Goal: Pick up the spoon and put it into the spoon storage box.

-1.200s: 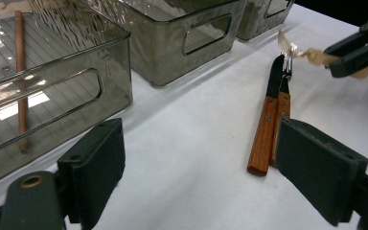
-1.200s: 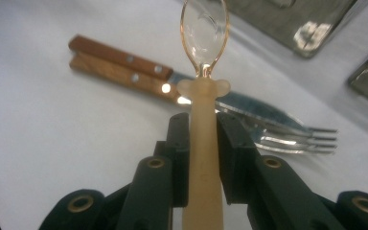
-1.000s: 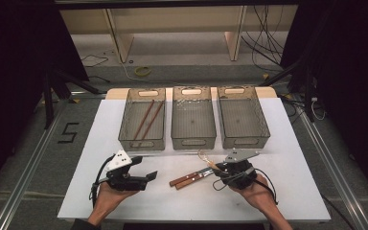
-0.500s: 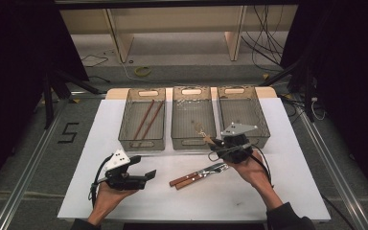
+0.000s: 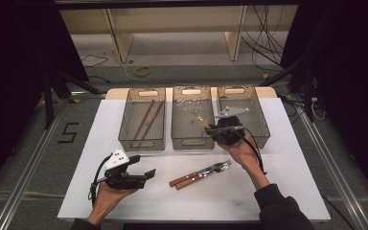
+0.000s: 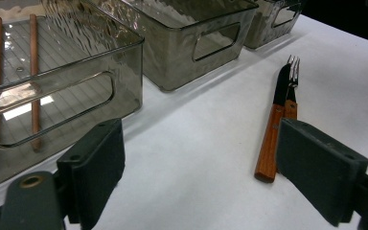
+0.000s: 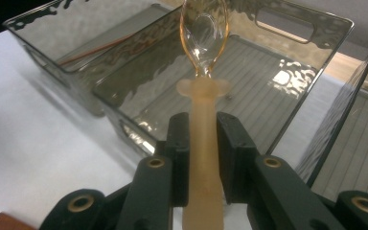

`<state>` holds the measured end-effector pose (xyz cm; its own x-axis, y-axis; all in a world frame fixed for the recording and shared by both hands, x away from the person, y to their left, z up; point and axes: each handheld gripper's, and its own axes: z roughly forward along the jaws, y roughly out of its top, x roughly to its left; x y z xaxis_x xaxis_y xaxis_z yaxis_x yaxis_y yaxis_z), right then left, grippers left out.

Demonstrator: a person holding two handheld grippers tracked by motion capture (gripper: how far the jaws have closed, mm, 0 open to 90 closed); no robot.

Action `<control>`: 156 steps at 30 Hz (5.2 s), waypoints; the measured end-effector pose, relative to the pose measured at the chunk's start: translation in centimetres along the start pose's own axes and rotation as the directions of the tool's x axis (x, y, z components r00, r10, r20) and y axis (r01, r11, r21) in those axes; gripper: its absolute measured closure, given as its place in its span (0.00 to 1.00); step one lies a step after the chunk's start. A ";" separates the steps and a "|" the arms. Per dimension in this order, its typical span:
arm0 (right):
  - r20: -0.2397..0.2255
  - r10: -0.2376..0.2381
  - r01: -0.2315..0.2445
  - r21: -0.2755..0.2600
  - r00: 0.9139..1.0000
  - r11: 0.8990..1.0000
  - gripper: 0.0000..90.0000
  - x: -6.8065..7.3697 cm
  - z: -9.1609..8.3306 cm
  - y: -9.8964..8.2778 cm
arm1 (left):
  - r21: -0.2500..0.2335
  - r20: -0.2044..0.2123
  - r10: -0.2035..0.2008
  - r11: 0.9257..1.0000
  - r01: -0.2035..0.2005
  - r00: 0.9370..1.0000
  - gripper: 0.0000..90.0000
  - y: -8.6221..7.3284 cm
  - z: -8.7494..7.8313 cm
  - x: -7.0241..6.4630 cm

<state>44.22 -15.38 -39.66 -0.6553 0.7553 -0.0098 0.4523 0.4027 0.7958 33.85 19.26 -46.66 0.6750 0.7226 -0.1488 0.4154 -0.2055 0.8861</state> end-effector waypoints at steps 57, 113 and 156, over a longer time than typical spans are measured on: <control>0.025 0.071 -0.073 0.104 0.997 0.992 0.85 -1.0 7.8 4.1 | -0.046 0.005 -0.006 0.999 0.006 1.000 0.19 0.1 -0.3 0.2; -0.331 -0.227 0.277 0.112 0.916 0.954 0.56 6.5 2.2 -2.0 | -0.041 -0.001 -0.006 0.999 0.006 1.000 0.18 0.0 -0.4 0.3; -0.406 -0.367 0.482 0.230 0.837 0.845 0.45 6.8 4.9 -3.9 | -0.035 -0.002 -0.022 0.999 0.022 1.000 0.18 -0.1 -0.2 0.4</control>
<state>40.97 -9.30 -45.82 -0.9600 0.2745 -0.0551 0.2051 0.8236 0.5288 33.98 19.75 -46.67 0.6646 0.7282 -0.1675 0.4086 -0.1664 0.8974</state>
